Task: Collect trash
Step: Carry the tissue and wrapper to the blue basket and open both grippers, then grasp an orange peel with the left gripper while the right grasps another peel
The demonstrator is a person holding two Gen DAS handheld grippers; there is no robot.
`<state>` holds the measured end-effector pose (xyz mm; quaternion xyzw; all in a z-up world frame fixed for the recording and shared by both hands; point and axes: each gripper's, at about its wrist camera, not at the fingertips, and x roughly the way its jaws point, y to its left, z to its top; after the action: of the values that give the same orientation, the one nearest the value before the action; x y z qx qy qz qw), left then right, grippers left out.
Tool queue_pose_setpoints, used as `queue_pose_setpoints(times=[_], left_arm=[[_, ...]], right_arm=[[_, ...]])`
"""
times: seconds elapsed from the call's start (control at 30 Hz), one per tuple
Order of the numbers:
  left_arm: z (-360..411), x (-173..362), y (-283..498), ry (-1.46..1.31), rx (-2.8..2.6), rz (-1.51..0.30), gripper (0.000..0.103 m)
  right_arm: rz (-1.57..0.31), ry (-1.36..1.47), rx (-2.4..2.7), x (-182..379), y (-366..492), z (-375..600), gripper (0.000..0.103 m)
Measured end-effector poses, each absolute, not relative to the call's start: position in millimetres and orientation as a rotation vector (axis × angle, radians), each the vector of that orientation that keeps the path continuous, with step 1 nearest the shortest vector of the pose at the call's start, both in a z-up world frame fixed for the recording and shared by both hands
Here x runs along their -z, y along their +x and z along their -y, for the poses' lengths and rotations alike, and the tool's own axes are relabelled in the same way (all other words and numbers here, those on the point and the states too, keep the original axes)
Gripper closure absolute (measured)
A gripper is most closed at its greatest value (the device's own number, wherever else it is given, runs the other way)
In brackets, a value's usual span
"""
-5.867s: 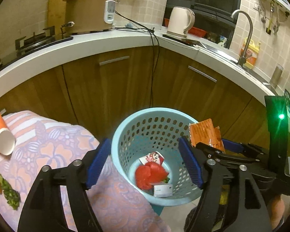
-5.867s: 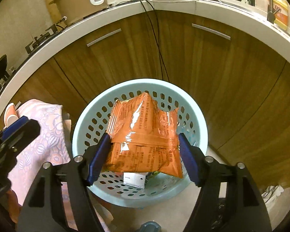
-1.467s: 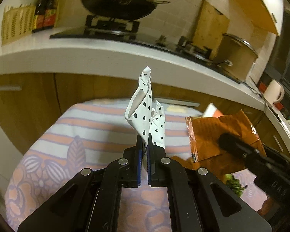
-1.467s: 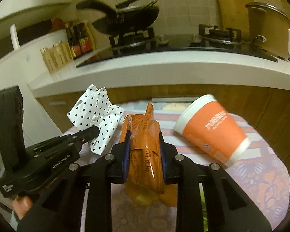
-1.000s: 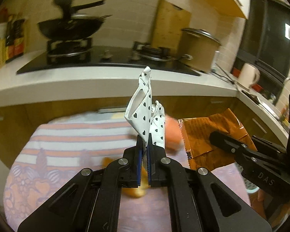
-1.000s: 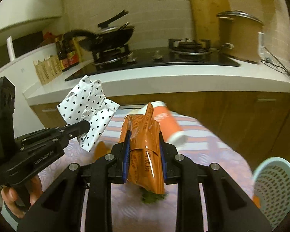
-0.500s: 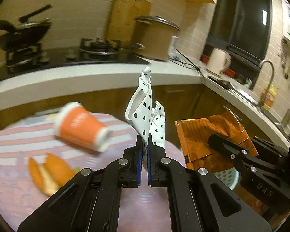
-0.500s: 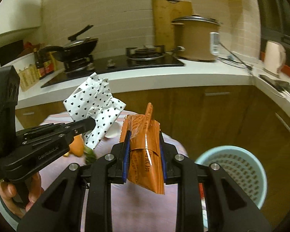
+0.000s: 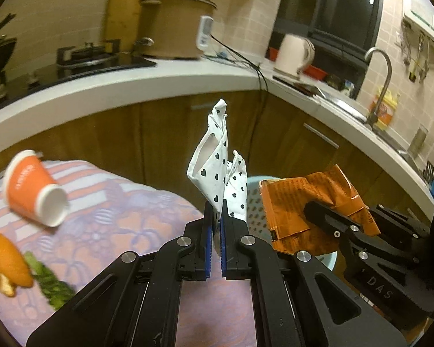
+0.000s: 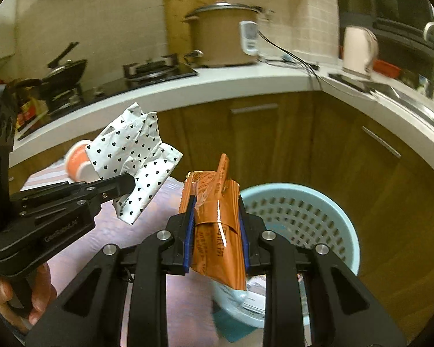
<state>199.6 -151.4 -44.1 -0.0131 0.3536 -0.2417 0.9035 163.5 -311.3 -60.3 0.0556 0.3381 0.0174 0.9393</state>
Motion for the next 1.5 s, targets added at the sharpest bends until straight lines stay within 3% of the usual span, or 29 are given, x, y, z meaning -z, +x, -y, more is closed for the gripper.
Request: queue_pose_setpoints(times=[0.5, 0.6, 0.67, 0.73, 0.8, 0.97, 1.5], left_arm=[[214.8, 96.3, 214.7, 0.058, 0.551, -0.855, 0.099], [223.0, 103.8, 217.5, 0.072, 0.552, -0.873, 0.095], [226.7, 106.9, 218.6, 0.083, 0.546, -0.880, 0.084], [229.1, 108.0, 218.4, 0.092, 0.539, -0.879, 0.062], [229.7, 106.5, 217.4, 0.097, 0.537, -0.872, 0.056], [225.1, 101.9, 217.2, 0.090, 0.532, -0.860, 0.050], [163.4, 71.8, 196.8, -0.015, 0.461, -0.793, 0.050]], right_arm=[[-0.833, 0.195, 0.068, 119.4, 176.1, 369.0, 0.080], [-0.867, 0.219, 0.084, 130.5, 179.1, 377.4, 0.078], [-0.889, 0.234, 0.084, 134.7, 180.9, 380.2, 0.073], [-0.905, 0.255, 0.098, 139.7, 181.5, 385.0, 0.047], [-0.902, 0.268, 0.113, 141.7, 180.1, 389.1, 0.038], [-0.905, 0.309, 0.127, 142.8, 178.4, 400.8, 0.038], [-0.830, 0.283, 0.067, 103.2, 172.0, 364.2, 0.038]])
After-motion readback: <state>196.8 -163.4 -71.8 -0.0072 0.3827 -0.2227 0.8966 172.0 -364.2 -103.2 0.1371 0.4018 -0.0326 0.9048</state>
